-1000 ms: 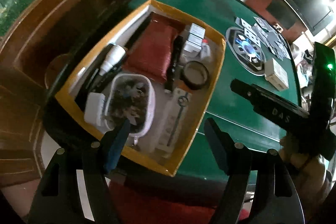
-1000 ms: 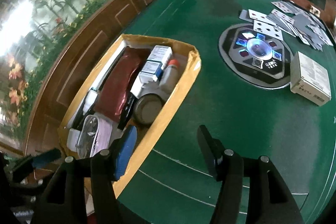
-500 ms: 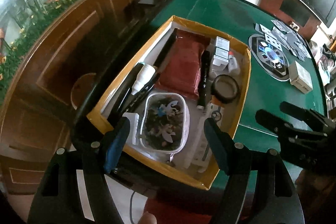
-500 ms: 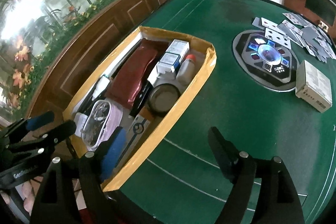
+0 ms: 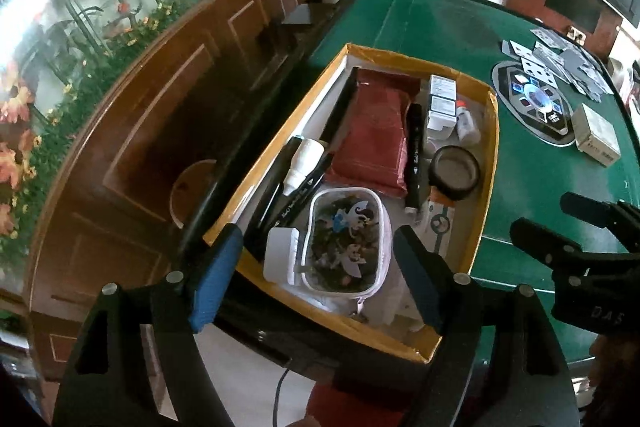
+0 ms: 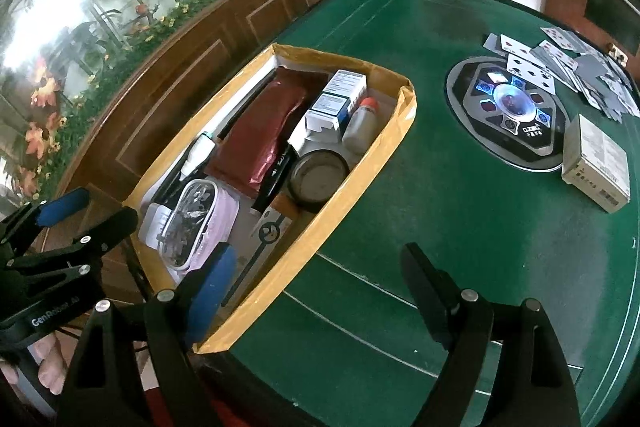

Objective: Organize objects

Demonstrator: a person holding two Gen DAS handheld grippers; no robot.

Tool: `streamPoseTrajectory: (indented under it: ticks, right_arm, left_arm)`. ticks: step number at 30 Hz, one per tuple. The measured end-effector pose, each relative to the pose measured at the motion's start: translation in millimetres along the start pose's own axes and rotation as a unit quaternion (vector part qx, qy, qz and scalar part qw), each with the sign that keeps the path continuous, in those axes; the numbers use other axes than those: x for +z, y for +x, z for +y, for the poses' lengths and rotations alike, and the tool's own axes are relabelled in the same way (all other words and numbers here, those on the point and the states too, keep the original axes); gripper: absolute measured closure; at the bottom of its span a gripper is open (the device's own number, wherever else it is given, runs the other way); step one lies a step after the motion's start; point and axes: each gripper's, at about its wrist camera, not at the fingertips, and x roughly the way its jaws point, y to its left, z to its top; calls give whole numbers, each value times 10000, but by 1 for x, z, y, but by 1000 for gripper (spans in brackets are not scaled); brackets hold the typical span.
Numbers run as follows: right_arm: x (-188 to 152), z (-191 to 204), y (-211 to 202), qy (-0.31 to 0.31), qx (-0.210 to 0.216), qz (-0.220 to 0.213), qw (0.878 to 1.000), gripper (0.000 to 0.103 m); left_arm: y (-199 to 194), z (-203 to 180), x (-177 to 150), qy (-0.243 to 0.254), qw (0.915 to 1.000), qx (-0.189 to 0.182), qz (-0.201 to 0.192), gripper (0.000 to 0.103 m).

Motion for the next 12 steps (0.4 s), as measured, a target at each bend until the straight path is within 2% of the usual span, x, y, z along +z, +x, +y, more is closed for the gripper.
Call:
streamPoseTrajectory:
  ticks: [6,12]
  right_arm:
    - [-4,-1,2,17,35,48,10000,19]
    - [-11,-6,0,51,37,87,9999,19]
  left_arm:
    - [3,0,-2,-81,9998,-85,161,24]
    - [10,0,-5,-306,9982,-405,314,24]
